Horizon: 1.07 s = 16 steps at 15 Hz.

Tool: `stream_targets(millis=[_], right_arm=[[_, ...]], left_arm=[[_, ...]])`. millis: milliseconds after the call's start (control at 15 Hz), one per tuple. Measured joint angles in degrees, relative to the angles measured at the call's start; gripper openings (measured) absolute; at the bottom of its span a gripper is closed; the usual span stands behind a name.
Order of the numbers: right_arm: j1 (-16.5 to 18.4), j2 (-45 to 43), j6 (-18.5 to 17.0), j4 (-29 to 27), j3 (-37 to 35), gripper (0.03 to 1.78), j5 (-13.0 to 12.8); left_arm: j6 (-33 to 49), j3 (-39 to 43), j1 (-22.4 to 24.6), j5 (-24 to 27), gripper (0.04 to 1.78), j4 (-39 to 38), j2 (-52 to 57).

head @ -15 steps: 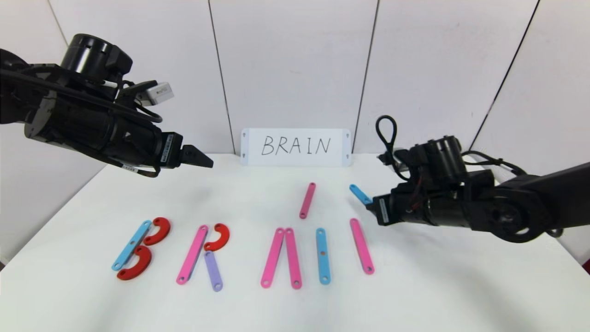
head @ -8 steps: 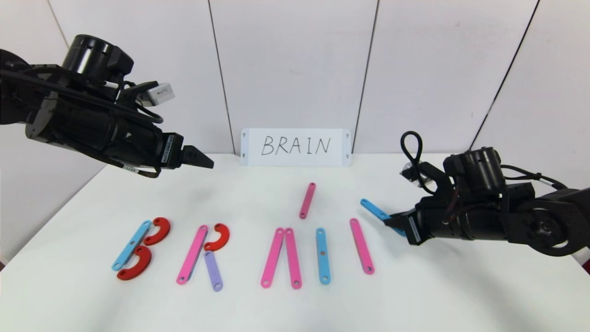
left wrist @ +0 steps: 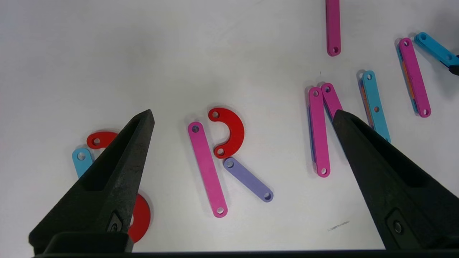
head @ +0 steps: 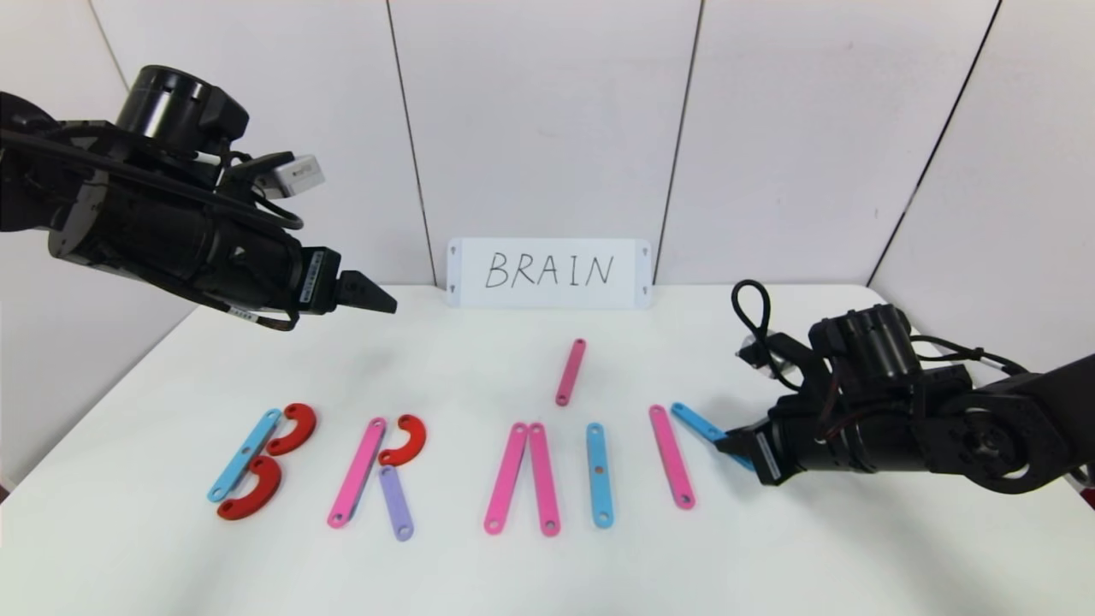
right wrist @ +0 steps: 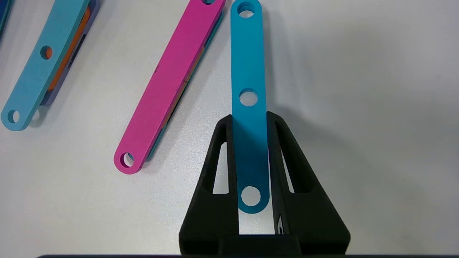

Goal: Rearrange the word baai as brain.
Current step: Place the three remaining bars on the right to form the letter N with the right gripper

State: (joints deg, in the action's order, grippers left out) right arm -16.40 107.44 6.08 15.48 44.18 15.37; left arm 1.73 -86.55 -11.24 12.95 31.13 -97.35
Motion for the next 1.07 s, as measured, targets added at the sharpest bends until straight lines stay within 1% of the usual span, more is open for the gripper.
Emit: stream_targets(millis=[267, 333, 533, 667, 867, 1067], right_arm=[[0.1, 1.3, -0.1, 7.3, -1.9, 0.28, -0.1], [0.1, 1.7, -0.1, 8.1, -2.2, 0.28, -0.1], [0.1, 2.5, 0.1, 8.2, -2.7, 0.28, -0.1], [0.3, 2.6, 1.5, 8.2, -2.8, 0.28, 0.2], [0.3, 2.7, 1.9, 8.3, -3.1, 0.28, 0.5], [0.4, 2.8, 1.9, 8.3, -3.3, 0.28, 1.4]], left_arm=[[0.0, 0.0, 0.0, 0.0, 1.74, 0.0, -0.1], [0.0, 0.0, 0.0, 0.0, 1.74, 0.0, -0.1], [0.0, 0.0, 0.0, 0.0, 1.74, 0.0, -0.2], [0.0, 0.0, 0.0, 0.0, 1.74, 0.0, -0.2], [0.0, 0.0, 0.0, 0.0, 1.74, 0.0, -0.2], [0.0, 0.0, -0.1, 0.0, 1.74, 0.0, -0.2]])
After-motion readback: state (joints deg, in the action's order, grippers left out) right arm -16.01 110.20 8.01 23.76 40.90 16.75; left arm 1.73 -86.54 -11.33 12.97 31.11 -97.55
